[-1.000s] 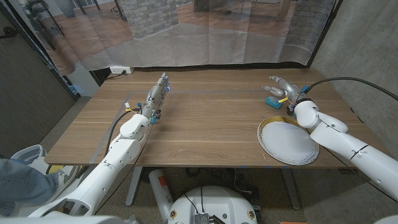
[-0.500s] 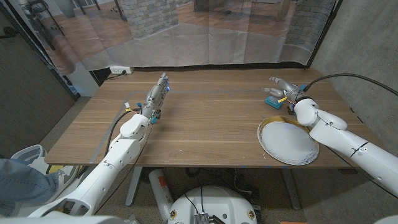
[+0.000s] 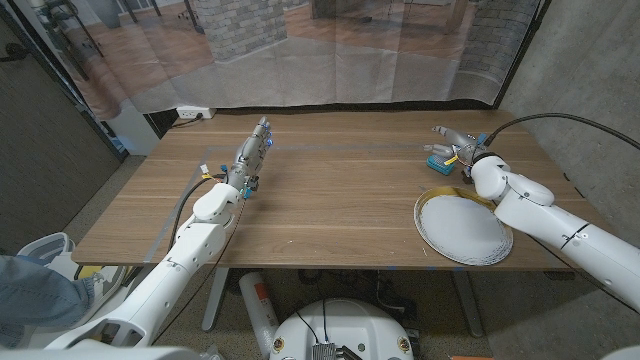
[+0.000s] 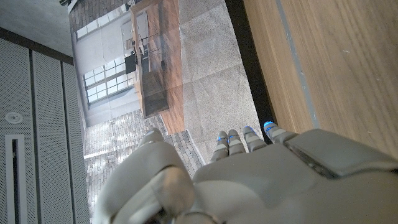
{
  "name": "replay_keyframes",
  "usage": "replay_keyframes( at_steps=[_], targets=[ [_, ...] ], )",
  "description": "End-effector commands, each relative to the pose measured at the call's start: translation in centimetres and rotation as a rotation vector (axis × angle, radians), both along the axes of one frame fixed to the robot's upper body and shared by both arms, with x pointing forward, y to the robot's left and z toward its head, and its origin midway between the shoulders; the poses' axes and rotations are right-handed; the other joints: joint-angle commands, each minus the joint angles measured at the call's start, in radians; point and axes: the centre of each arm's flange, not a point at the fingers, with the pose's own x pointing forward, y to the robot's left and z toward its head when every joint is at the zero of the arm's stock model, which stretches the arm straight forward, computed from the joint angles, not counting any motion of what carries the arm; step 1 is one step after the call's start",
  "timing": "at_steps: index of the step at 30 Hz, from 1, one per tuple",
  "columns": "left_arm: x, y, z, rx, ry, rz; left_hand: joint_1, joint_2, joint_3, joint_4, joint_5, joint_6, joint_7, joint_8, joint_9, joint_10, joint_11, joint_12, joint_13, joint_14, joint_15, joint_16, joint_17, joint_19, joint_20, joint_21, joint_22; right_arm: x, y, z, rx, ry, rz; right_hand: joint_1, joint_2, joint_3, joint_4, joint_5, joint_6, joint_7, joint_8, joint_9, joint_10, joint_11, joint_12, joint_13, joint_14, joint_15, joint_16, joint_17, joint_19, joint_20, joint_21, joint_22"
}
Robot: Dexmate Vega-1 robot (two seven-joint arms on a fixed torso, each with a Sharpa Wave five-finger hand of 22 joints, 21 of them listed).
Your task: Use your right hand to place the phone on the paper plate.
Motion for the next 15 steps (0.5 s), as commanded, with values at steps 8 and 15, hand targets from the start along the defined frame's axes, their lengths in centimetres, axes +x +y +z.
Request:
replay_keyframes(
  at_steps=[8, 15],
  targets=[
    [0.03, -0.21, 0.2, 0.003, 0.0, -0.003, 0.006, 0.014, -0.003, 0.0, -0.006, 0.013, 0.008, 0.001, 0.002, -0.002, 0.01, -0.002, 0.002, 0.008, 0.014, 0.003, 0.001, -0.006, -0.001, 0.002, 0.001, 0.66, 0.07, 0.32, -0.04, 0.068, -0.042, 0.02, -0.014, 0.002, -0.003, 0.008, -0.015, -0.001, -0.005, 0.004, -0.001, 0.008, 0.001, 0.002, 0.006, 0.01, 0.001, 0.003, 0.007, 0.003, -0.003, 0.004],
    [0.08, -0.15, 0.17, 0.001, 0.001, -0.005, 0.007, 0.016, -0.004, 0.0, -0.008, 0.014, 0.008, 0.0, 0.002, -0.003, 0.007, -0.002, 0.002, 0.008, 0.014, 0.002, 0.001, -0.006, 0.0, 0.002, 0.001, 0.79, 0.0, 0.15, -0.046, 0.082, -0.059, 0.024, -0.02, 0.001, -0.002, 0.009, -0.015, 0.0, -0.004, 0.004, -0.001, 0.012, 0.002, 0.002, 0.01, 0.012, 0.001, 0.003, 0.012, 0.002, -0.004, 0.004]
  ],
)
